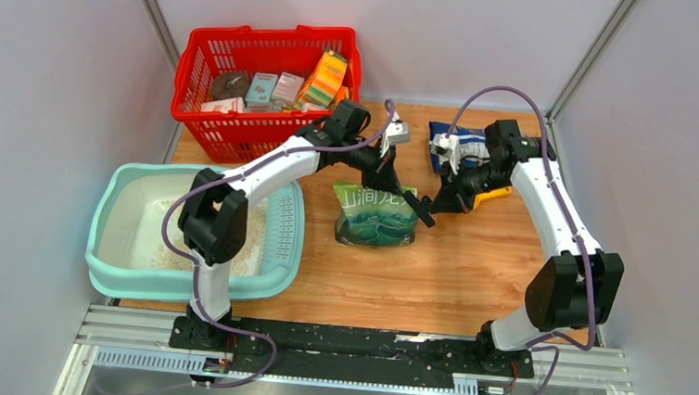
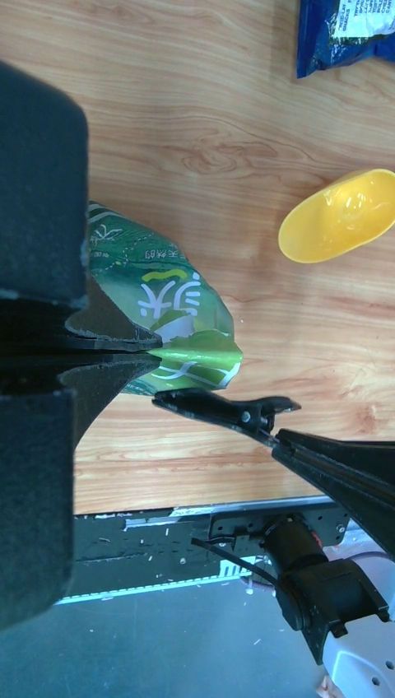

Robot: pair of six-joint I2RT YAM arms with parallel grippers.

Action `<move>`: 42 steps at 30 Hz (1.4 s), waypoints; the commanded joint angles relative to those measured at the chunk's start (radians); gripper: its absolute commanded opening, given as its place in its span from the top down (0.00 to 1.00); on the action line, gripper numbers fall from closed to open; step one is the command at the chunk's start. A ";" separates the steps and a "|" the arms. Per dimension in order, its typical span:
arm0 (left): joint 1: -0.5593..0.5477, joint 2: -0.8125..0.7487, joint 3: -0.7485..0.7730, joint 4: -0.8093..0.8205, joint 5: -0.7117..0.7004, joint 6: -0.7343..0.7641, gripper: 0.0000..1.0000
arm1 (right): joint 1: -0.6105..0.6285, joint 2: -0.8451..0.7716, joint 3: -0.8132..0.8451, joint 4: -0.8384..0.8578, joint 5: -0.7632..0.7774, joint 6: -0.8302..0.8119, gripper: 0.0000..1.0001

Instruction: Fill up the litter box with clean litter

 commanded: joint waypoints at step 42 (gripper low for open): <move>0.009 -0.005 -0.010 0.008 0.129 -0.036 1.00 | -0.030 0.062 0.163 0.098 0.028 0.223 0.45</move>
